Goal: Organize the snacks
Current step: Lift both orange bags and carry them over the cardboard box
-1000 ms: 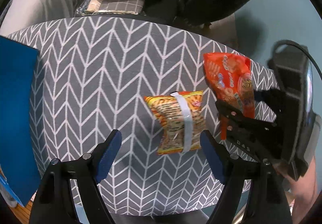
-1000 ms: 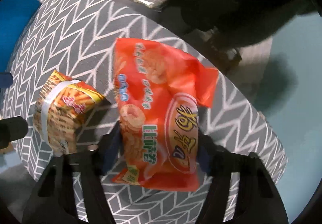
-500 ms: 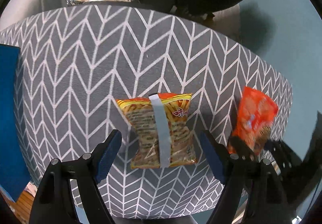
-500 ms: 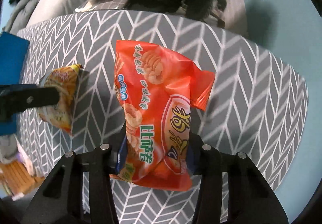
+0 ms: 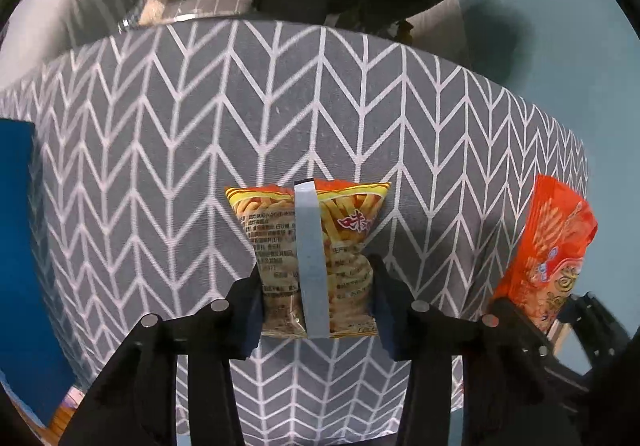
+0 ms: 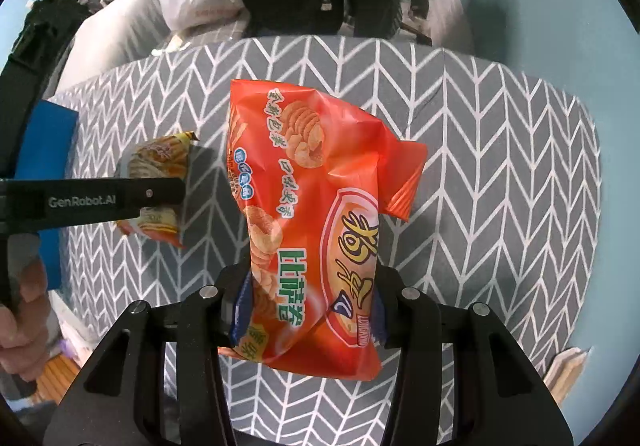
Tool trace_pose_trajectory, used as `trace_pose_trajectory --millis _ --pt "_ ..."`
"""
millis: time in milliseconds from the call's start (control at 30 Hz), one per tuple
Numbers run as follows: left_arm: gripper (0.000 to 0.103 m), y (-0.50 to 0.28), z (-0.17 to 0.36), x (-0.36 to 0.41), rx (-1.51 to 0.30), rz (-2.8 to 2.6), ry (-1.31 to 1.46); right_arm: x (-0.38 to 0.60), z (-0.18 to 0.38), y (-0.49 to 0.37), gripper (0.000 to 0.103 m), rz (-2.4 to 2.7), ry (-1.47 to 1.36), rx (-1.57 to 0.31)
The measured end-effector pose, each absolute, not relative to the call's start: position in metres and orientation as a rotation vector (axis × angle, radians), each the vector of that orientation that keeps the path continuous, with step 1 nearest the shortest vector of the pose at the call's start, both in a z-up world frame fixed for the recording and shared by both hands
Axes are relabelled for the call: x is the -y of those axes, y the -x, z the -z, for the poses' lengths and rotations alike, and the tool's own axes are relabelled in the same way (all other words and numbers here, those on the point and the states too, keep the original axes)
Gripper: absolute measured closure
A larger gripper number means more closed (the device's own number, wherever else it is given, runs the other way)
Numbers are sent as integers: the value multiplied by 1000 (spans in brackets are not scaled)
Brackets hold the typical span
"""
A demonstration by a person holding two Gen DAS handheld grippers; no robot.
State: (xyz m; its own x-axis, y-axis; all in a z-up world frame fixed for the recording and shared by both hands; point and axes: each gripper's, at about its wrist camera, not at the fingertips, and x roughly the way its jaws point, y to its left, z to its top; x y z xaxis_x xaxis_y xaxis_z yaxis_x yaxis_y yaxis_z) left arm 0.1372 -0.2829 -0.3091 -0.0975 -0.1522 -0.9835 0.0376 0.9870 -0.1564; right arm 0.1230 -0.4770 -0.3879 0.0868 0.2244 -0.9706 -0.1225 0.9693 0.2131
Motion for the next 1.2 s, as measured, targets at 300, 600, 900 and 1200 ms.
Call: trace_pose_trajectory --millis 300,600,900,1200 --pt "57 -122 279 259 -1618 169 70 469 357 -118 57 -274 -75 -1419" --pt "57 -100 228 231 -1539 198 25 453 323 -113 57 -290 -80 -1376" --pt "57 -76 177 193 -1458 213 12 423 289 -104 57 -327 -80 -1329" --pt "57 -59 154 144 -1427 170 78 369 272 -100 57 -396 -59 -1296"
